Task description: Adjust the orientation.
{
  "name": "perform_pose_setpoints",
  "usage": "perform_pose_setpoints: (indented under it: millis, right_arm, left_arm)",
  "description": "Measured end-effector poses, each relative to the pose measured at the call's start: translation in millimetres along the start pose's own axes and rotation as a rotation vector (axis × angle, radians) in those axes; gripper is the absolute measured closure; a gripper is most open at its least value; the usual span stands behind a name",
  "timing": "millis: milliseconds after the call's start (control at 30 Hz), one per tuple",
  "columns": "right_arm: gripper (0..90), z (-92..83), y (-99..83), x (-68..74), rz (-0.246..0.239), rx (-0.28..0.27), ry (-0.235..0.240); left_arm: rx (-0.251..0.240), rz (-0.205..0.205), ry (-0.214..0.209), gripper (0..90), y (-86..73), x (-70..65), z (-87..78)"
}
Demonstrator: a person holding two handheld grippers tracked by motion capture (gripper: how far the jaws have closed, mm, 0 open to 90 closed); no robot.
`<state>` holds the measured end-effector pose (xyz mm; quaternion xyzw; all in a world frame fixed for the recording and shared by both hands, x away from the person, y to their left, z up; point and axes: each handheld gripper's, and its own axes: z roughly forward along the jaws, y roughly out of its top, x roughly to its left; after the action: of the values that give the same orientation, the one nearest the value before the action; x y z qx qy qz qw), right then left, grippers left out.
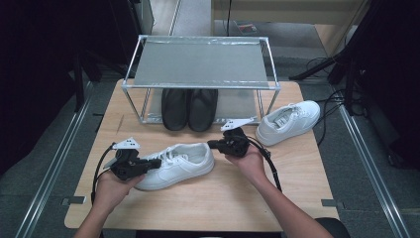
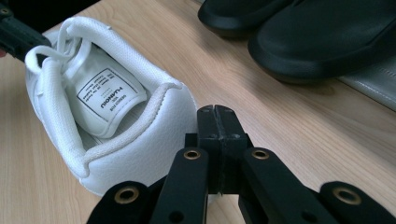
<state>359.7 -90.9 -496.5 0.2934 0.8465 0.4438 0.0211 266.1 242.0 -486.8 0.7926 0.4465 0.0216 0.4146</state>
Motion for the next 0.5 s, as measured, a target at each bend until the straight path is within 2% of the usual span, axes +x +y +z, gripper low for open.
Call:
perform_pose_setpoints:
  millis: [133, 300, 400, 500]
  right_arm:
    - [90.0, -6.3, -5.8, 4.0, 0.007, 0.005, 0.000]
    - [90.0, -14.5, -14.4, 11.0, 0.014, 0.003, -0.011]
    - [90.0, -18.3, -17.6, 14.3, 0.019, 0.010, -0.015]
    - [90.0, -23.7, -22.4, 19.1, 0.019, 0.018, -0.013]
  left_arm:
    - [0.009, -0.010, -0.015, 90.0, 1.5, 1.1, 3.8]
    - [0.028, -0.003, -0.028, 90.0, 4.7, 2.9, 9.2]
    - [0.037, -0.007, -0.049, 90.0, 7.4, 5.3, 12.3]
    - [0.033, -0.004, -0.057, 90.0, 9.7, 3.8, 15.4]
